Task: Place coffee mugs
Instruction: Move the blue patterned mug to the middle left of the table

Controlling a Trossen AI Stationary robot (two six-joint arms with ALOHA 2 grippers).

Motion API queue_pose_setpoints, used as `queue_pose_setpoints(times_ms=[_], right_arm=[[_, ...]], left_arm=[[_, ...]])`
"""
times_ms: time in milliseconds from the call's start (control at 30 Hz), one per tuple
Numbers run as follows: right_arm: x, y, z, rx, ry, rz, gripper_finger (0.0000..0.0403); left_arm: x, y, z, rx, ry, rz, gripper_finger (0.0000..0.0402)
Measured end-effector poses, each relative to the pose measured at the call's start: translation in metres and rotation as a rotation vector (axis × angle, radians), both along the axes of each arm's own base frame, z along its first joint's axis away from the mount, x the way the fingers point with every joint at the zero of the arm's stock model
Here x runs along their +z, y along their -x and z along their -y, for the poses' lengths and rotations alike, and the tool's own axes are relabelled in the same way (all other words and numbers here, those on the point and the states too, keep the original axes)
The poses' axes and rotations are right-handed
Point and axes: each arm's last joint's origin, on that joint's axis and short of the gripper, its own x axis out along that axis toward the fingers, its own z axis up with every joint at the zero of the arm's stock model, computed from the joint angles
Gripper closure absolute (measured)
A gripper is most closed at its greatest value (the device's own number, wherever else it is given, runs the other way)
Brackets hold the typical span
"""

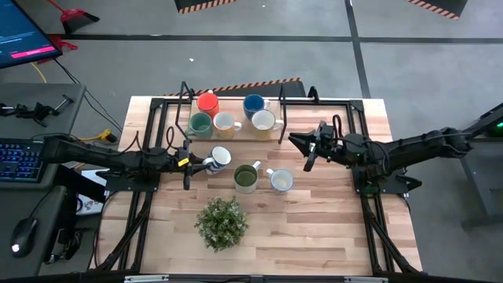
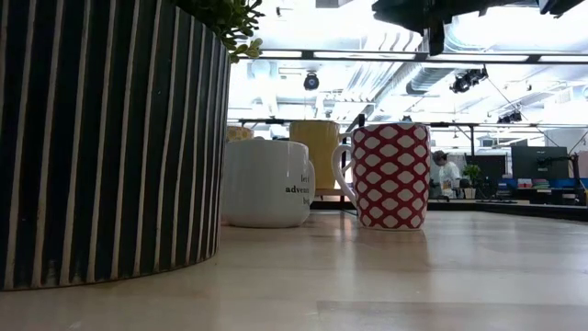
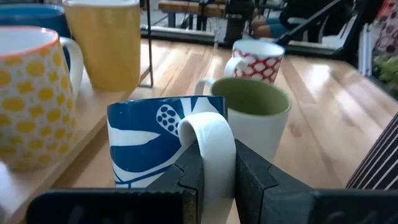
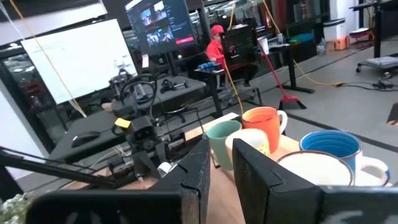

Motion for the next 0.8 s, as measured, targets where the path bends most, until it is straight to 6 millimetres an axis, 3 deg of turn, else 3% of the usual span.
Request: queue_pose_setpoints(times_ms=[800], right_arm=[[0.000,0.000,0.003,-0.014,-0.008,-0.003,0.0347]], left_arm=[[-0.011,0.003,0.000,0.011,0.024,-0.123,0.0361]])
